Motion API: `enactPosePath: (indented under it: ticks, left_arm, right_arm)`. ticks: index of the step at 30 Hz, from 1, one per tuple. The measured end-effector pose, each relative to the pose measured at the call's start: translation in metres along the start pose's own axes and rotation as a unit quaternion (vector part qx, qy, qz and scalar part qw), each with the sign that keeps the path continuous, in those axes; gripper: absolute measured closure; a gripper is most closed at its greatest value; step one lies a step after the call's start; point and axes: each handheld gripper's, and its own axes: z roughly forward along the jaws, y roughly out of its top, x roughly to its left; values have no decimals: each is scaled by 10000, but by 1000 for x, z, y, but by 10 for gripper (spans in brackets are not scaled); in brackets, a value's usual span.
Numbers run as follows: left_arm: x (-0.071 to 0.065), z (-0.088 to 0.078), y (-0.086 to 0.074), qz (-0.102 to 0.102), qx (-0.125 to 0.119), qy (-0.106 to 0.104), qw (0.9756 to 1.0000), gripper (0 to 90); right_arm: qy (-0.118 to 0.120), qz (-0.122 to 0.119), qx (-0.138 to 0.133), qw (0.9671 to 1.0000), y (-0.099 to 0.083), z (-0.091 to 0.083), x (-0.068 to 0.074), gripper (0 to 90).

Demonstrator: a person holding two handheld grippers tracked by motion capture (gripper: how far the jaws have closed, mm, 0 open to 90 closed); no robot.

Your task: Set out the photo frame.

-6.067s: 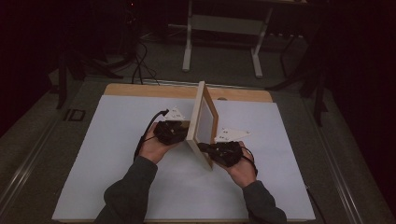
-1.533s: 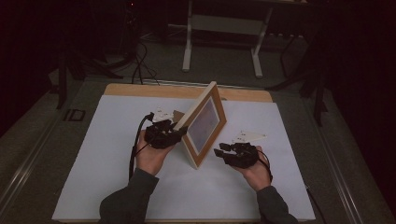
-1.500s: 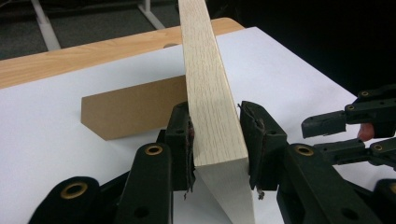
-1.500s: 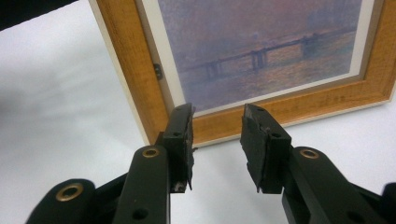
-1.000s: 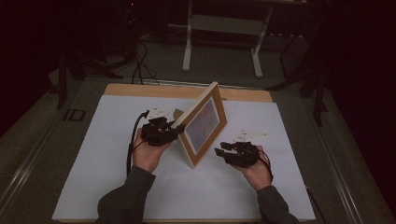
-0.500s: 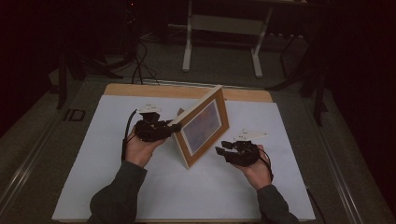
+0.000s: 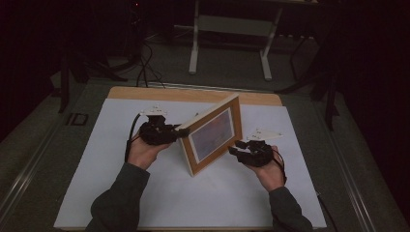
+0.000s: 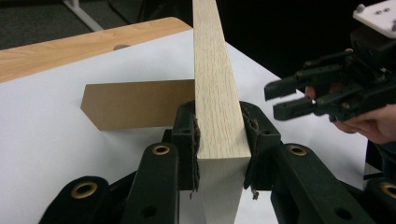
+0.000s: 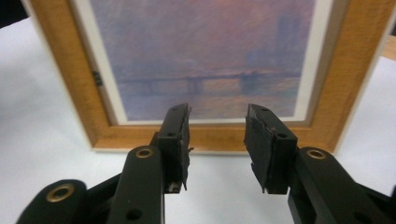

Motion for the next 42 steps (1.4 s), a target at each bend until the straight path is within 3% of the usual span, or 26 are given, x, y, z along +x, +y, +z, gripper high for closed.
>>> enactPosePath:
  ticks: [9,18,25,30,31,34,37,40,42]
  left_arm:
    - [13,-1,3,15,121,-376,9992,712]
    - [18,-1,4,53,146,-485,9987,713]
    - [22,-1,6,100,199,-571,9981,712]
    - [24,-1,6,116,214,-612,9978,712]
    - [25,0,7,125,211,-629,9977,712]
    - [26,0,7,140,221,-645,9976,712]
    - [27,0,8,171,229,-677,9973,712]
    - [28,1,8,188,246,-718,9969,712]
    - [29,1,10,236,263,-750,9966,712]
  right_arm:
    - [-234,228,-70,9994,8,0,-19,568]
    - [-455,340,-128,9983,18,-1,-37,549]
    - [-601,435,-219,9970,29,1,-56,481]
    - [-580,472,-258,9969,35,5,-63,446]
    - [-487,305,-262,9980,41,9,-63,402]
    - [-491,213,-277,9982,46,16,-61,358]
    - [-415,217,-226,9986,48,24,-63,325]
    - [-488,226,-161,9984,50,29,-65,289]
    - [-340,306,-124,9989,51,34,-68,255]
